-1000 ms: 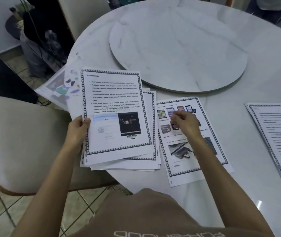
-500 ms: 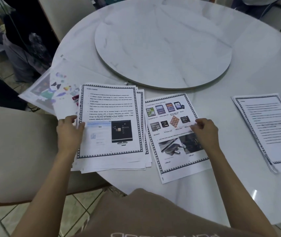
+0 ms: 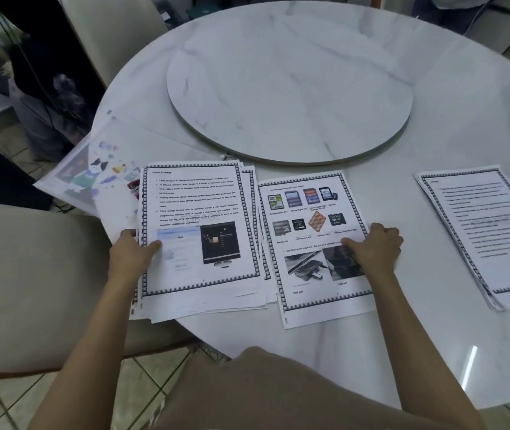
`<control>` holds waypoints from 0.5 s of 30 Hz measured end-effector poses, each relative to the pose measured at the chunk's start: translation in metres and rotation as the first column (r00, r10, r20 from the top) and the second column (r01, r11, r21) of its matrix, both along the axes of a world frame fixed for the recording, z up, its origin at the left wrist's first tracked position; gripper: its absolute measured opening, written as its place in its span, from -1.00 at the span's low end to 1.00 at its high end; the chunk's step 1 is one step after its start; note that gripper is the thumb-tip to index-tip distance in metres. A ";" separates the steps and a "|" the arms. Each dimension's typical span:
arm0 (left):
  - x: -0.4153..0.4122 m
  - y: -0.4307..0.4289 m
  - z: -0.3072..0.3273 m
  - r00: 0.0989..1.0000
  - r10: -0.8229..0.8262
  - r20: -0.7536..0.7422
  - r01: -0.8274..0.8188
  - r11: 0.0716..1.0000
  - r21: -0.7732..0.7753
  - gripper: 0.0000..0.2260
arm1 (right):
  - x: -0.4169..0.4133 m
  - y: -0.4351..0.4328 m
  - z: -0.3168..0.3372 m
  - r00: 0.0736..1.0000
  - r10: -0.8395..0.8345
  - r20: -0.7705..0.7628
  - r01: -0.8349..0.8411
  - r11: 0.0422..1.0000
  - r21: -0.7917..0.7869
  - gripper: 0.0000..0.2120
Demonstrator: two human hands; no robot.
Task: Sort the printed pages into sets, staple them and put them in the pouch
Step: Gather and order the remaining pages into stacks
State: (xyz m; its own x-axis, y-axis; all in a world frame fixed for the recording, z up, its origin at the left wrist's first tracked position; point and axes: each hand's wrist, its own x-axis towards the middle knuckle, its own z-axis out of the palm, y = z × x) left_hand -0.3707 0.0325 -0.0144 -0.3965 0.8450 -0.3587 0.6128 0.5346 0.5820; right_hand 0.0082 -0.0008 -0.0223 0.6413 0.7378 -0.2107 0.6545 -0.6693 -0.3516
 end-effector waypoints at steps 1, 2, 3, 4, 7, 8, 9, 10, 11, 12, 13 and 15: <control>0.002 -0.001 0.000 1.000 -0.004 0.015 0.004 1.000 -0.005 -0.53 | 0.001 -0.001 0.001 1.000 -0.002 -0.007 0.002 1.000 -0.012 -0.37; 0.004 -0.003 0.002 1.000 -0.010 0.026 0.010 1.000 -0.008 -0.55 | 0.003 -0.001 0.001 1.000 0.000 -0.017 0.000 1.000 -0.017 -0.36; 0.006 -0.005 0.002 0.999 -0.017 0.035 0.017 1.000 -0.005 -0.55 | 0.005 -0.002 0.001 1.000 0.003 -0.028 -0.003 1.000 -0.014 -0.37; 0.008 -0.007 0.003 0.999 -0.023 0.042 0.023 1.000 0.000 -0.56 | 0.007 -0.003 0.002 0.999 0.009 -0.039 -0.009 1.000 -0.001 -0.40; 0.011 -0.014 0.005 0.997 -0.042 0.071 0.042 0.999 0.001 -0.55 | 0.017 -0.009 0.000 0.993 0.045 -0.110 -0.032 0.992 0.124 -0.71; 0.012 -0.015 0.006 0.995 -0.052 0.086 0.052 0.999 -0.001 -0.55 | 0.021 -0.012 0.000 0.989 0.059 -0.137 -0.035 0.984 0.173 -0.80; 0.014 -0.017 0.006 0.993 -0.062 0.102 0.063 0.998 -0.004 -0.56 | 0.025 -0.016 0.001 0.985 0.071 -0.159 -0.036 0.977 0.211 -0.84; 0.016 -0.019 0.006 0.990 -0.074 0.117 0.075 0.997 -0.004 -0.57 | 0.030 -0.019 0.002 0.980 0.084 -0.180 -0.038 0.969 0.243 -0.84; 0.018 -0.021 0.006 0.988 -0.088 0.127 0.089 0.996 -0.001 -0.58 | 0.036 -0.023 0.005 0.972 0.087 -0.217 -0.027 0.963 0.269 -0.82; 0.020 -0.023 0.006 0.986 -0.100 0.132 0.101 0.995 -0.001 -0.59 | 0.041 -0.027 0.009 0.963 0.079 -0.259 0.000 0.957 0.291 -0.81; 0.023 -0.025 0.006 0.985 -0.110 0.136 0.111 0.994 -0.004 -0.60 | 0.047 -0.031 0.013 0.953 0.057 -0.297 0.036 0.954 0.296 -0.80; 0.029 -0.028 0.007 0.981 -0.118 0.155 0.121 0.992 -0.016 -0.58 | 0.062 -0.037 0.020 0.940 0.020 -0.342 0.086 0.952 0.294 -0.75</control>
State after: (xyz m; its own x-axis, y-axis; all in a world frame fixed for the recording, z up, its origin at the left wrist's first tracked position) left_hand -0.3412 0.0041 -0.0077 -0.2317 0.8731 -0.4290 0.5773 0.4784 0.6617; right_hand 0.0700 -0.0381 -0.0022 0.5964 0.7798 -0.1903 0.4409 -0.5164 -0.7342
